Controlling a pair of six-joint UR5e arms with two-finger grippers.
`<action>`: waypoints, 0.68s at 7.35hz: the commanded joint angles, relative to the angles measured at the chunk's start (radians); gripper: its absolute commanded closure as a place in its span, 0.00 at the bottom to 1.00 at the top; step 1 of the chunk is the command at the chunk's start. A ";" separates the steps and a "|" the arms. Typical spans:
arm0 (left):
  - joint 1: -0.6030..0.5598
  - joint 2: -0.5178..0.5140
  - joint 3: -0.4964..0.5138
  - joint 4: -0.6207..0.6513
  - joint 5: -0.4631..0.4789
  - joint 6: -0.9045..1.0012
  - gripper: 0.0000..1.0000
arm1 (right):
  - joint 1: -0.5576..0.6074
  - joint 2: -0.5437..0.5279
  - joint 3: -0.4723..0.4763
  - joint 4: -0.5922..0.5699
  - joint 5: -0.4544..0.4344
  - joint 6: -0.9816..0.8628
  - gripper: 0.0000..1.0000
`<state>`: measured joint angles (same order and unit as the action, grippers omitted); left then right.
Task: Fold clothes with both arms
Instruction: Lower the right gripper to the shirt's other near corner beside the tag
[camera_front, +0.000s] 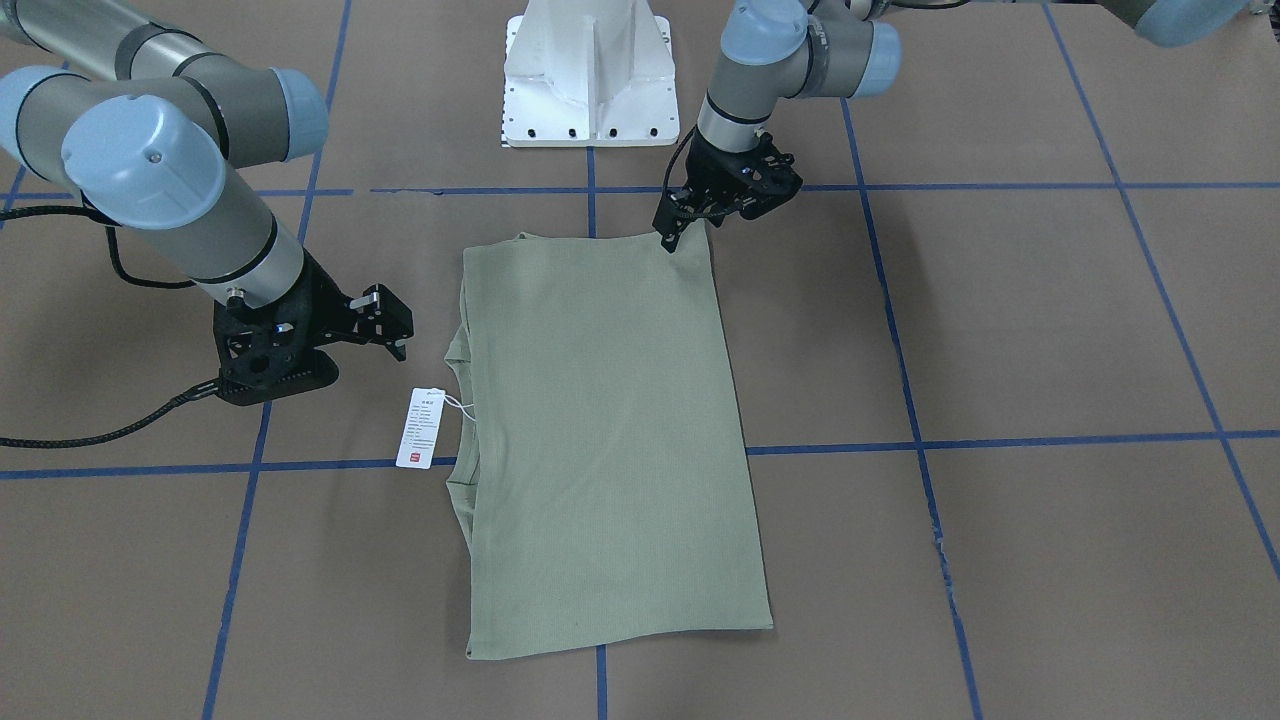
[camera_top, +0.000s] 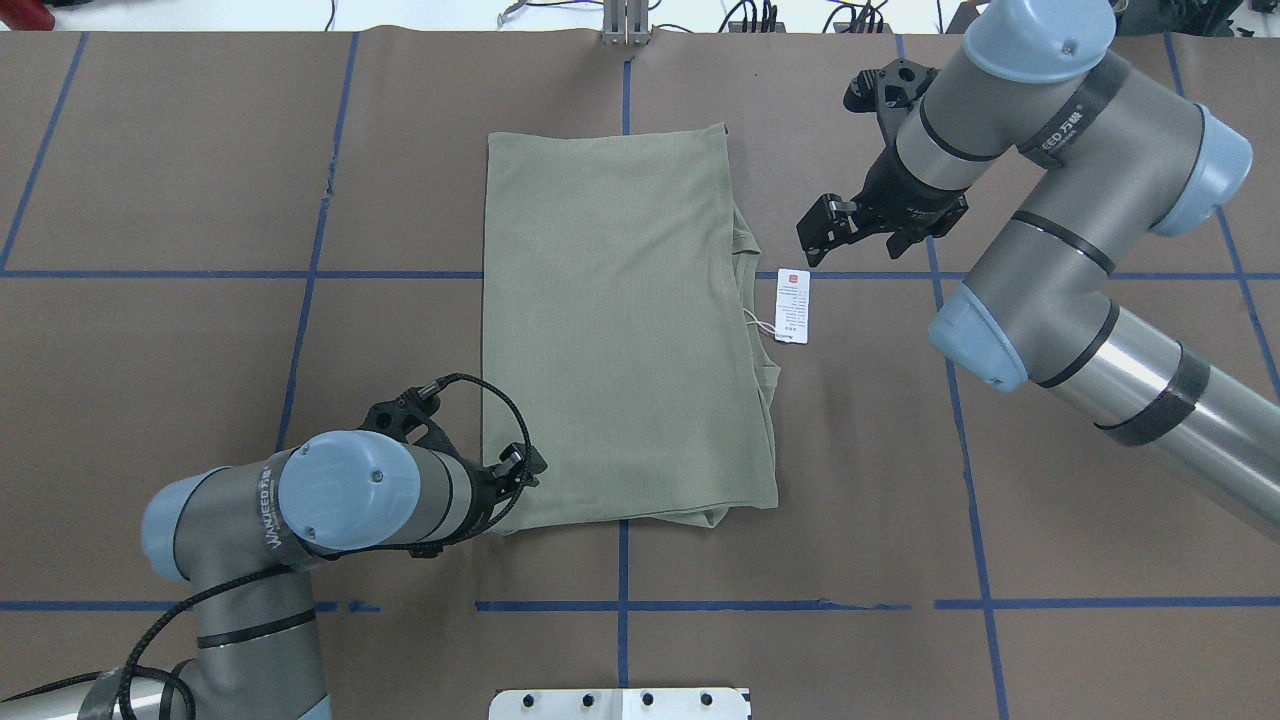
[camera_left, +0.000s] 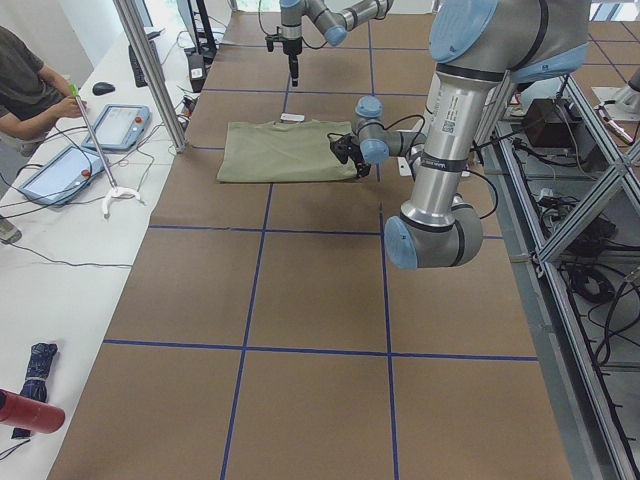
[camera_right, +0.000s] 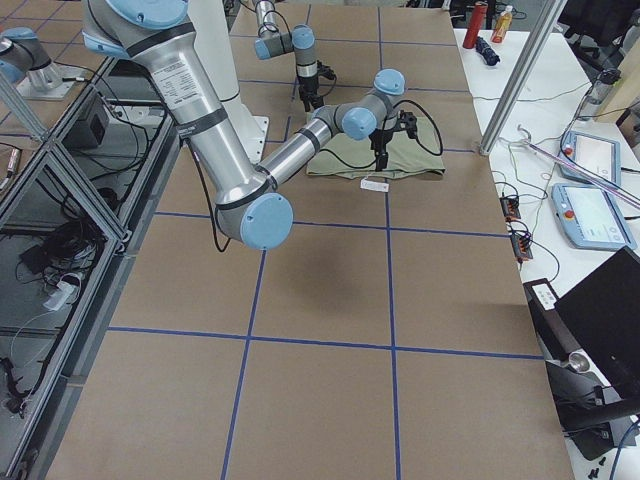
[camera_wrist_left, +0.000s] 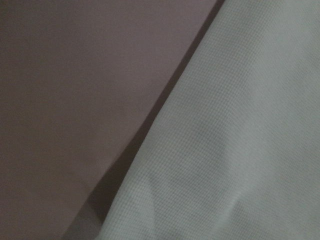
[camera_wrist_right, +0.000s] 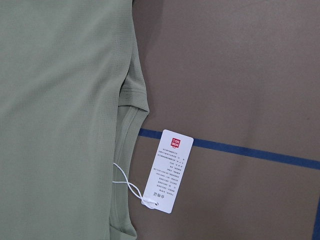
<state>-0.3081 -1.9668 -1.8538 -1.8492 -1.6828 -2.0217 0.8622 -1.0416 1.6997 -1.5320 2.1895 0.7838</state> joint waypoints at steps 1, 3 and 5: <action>0.003 -0.001 0.008 0.001 0.000 -0.005 0.17 | 0.000 0.002 -0.003 0.001 -0.001 0.000 0.00; 0.003 0.000 0.010 0.001 0.002 -0.009 0.31 | 0.000 0.000 -0.003 0.003 -0.002 0.002 0.00; 0.003 -0.001 0.007 0.001 0.002 -0.012 0.64 | 0.000 0.000 -0.006 0.003 -0.002 0.000 0.00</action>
<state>-0.3053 -1.9675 -1.8448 -1.8485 -1.6814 -2.0319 0.8621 -1.0414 1.6952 -1.5296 2.1877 0.7842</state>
